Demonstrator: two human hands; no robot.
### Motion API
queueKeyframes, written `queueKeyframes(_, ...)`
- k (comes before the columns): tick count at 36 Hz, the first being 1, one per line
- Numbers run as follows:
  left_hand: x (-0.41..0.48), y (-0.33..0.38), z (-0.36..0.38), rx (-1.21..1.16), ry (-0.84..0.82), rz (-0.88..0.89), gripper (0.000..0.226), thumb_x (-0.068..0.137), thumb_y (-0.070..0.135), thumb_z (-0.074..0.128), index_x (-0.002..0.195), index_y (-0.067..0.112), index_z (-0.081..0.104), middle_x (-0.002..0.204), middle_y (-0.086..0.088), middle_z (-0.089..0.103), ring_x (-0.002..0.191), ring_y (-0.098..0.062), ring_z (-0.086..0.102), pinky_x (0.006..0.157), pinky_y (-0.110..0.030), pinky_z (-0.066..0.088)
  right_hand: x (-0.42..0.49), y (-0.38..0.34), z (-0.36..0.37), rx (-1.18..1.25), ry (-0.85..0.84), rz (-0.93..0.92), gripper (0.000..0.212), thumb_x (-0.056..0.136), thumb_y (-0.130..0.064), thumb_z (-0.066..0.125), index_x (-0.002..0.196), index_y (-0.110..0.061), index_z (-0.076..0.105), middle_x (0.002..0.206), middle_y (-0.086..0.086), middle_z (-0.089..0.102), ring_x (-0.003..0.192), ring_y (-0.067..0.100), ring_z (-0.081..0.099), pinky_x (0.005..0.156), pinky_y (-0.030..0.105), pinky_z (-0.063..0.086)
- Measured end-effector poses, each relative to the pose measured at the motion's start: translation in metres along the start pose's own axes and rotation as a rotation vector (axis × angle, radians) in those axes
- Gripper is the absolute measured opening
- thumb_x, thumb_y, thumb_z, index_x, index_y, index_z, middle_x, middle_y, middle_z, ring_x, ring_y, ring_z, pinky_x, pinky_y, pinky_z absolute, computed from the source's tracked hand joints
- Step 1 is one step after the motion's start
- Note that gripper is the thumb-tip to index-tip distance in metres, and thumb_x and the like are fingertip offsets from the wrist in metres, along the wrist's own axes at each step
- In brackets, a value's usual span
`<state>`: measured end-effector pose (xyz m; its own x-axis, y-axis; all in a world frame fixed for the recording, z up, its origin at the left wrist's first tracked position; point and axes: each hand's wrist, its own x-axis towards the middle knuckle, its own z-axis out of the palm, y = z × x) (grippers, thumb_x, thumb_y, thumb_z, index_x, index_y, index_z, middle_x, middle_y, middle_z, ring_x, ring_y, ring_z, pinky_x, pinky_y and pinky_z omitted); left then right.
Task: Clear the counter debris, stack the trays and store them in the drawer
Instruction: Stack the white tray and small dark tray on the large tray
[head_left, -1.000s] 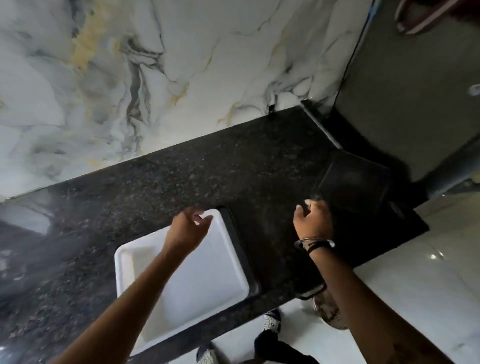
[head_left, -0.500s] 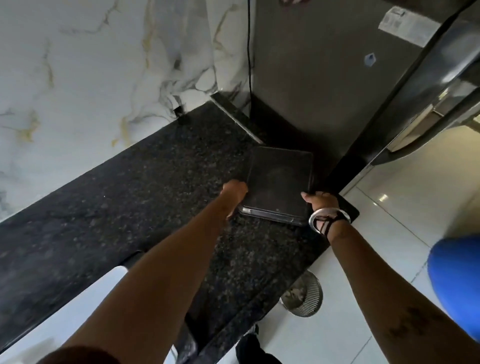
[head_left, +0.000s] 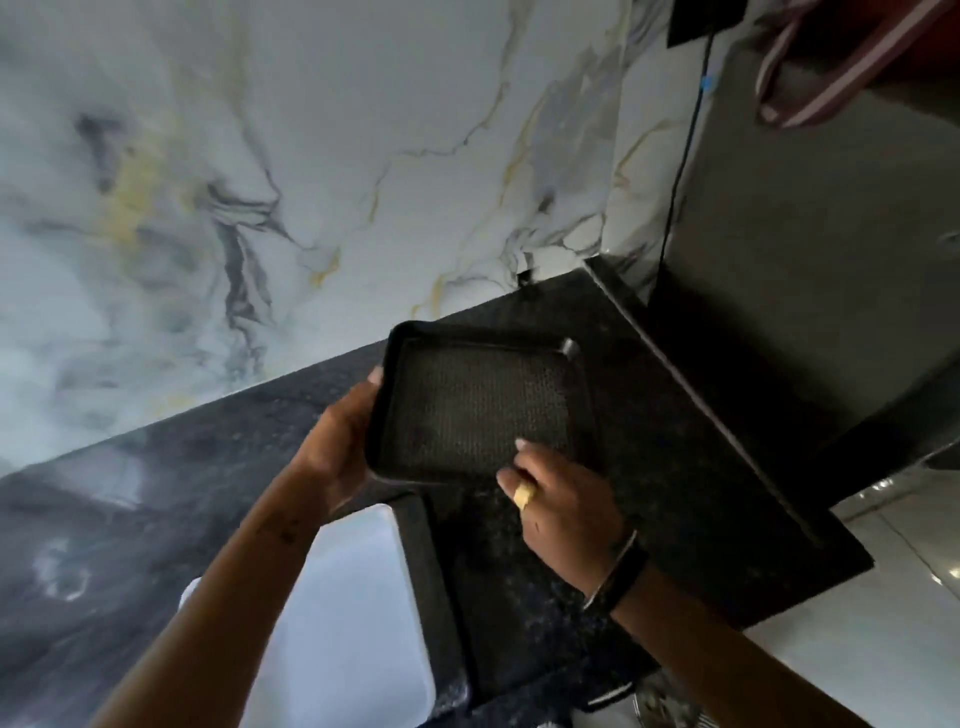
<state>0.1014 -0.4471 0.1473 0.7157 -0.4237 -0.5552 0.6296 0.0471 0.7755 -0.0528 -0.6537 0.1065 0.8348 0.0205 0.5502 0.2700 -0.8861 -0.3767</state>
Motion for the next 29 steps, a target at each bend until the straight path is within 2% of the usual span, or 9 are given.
queueKeyframes(2,-0.029,-0.008,-0.032,0.081,0.223,0.026,0.021,0.076,0.025,0.073,0.081,0.007,0.081,0.098,-0.021,0.076,0.074,-0.028,0.076,0.059,-0.035,0.06,-0.006,-0.021,0.02,0.051,-0.005,-0.106,0.014,0.084,-0.008,0.066,0.094,-0.013,0.057,0.09,0.008,0.066,0.087,0.019,0.064,0.072,0.026,0.052)
queueKeyframes(4,-0.055,-0.025,-0.063,0.135,0.385,0.049,0.011,0.075,0.007,0.073,0.067,0.0,0.077,0.078,-0.02,0.076,0.062,-0.029,0.073,0.052,-0.033,0.059,-0.013,-0.037,0.038,0.141,-0.05,-0.199,0.01,0.091,-0.015,0.057,0.098,-0.012,0.063,0.1,0.006,0.064,0.098,0.021,0.064,0.08,0.033,0.054)
queueKeyframes(7,-0.09,-0.055,-0.103,0.137,0.488,0.08,0.007,0.079,0.0,0.068,0.073,-0.005,0.069,0.07,-0.014,0.069,0.061,-0.026,0.064,0.051,-0.027,0.053,-0.02,-0.046,0.051,0.289,-0.061,-0.18,0.037,0.082,-0.028,0.059,0.117,-0.018,0.064,0.128,0.005,0.054,0.123,0.023,0.05,0.103,0.037,0.039)
queueKeyframes(11,-0.129,-0.099,-0.15,0.001,0.501,0.063,0.018,0.08,-0.002,0.064,0.097,-0.009,0.066,0.084,-0.019,0.069,0.075,-0.028,0.066,0.069,-0.034,0.053,-0.018,-0.07,0.065,0.447,-0.049,0.526,0.06,0.078,-0.035,0.074,0.13,-0.013,0.055,0.126,0.002,0.053,0.115,0.013,0.052,0.098,0.027,0.04)
queueKeyframes(14,-0.152,-0.128,-0.183,-0.016,0.53,-0.005,0.017,0.072,0.001,0.07,0.088,-0.006,0.074,0.084,-0.019,0.073,0.072,-0.026,0.07,0.07,-0.033,0.056,-0.012,-0.099,0.079,0.884,-0.145,1.075,0.013,0.077,-0.005,0.074,0.085,-0.014,0.075,0.075,-0.005,0.068,0.078,0.021,0.064,0.064,0.028,0.049)
queueKeyframes(16,-0.164,-0.142,-0.203,0.039,0.553,-0.057,0.01,0.066,0.006,0.076,0.073,0.0,0.075,0.073,-0.017,0.071,0.06,-0.023,0.066,0.058,-0.028,0.054,-0.016,-0.111,0.092,0.785,-0.165,1.064,0.018,0.075,0.006,0.068,0.071,-0.009,0.075,0.064,-0.005,0.067,0.071,0.023,0.063,0.059,0.026,0.045)
queueKeyframes(21,-0.169,-0.176,-0.242,0.3,0.646,-0.184,0.015,0.076,0.005,0.079,0.068,0.002,0.067,0.061,-0.012,0.06,0.046,-0.016,0.057,0.044,-0.026,0.051,-0.038,-0.145,0.12,0.491,-0.405,0.963,0.02,0.072,0.0,0.066,0.089,-0.005,0.074,0.083,0.009,0.075,0.081,0.022,0.069,0.067,0.024,0.046)
queueKeyframes(25,-0.162,-0.181,-0.246,0.7,0.672,-0.227,0.048,0.076,0.021,0.082,0.047,0.012,0.045,0.042,0.005,0.044,0.039,-0.008,0.04,0.038,-0.021,0.032,-0.057,-0.158,0.138,0.248,-0.545,0.909,0.013,0.07,-0.001,0.06,0.081,0.006,0.065,0.089,0.025,0.071,0.078,0.035,0.067,0.068,0.041,0.055)
queueKeyframes(29,-0.158,-0.174,-0.226,1.008,0.663,-0.243,0.027,0.079,0.026,0.076,0.076,0.009,0.056,0.087,-0.013,0.068,0.073,-0.026,0.063,0.059,-0.03,0.045,-0.067,-0.173,0.144,-0.073,-0.597,0.74,0.021,0.078,-0.008,0.056,0.097,-0.008,0.067,0.109,0.014,0.067,0.098,0.034,0.066,0.075,0.033,0.052)
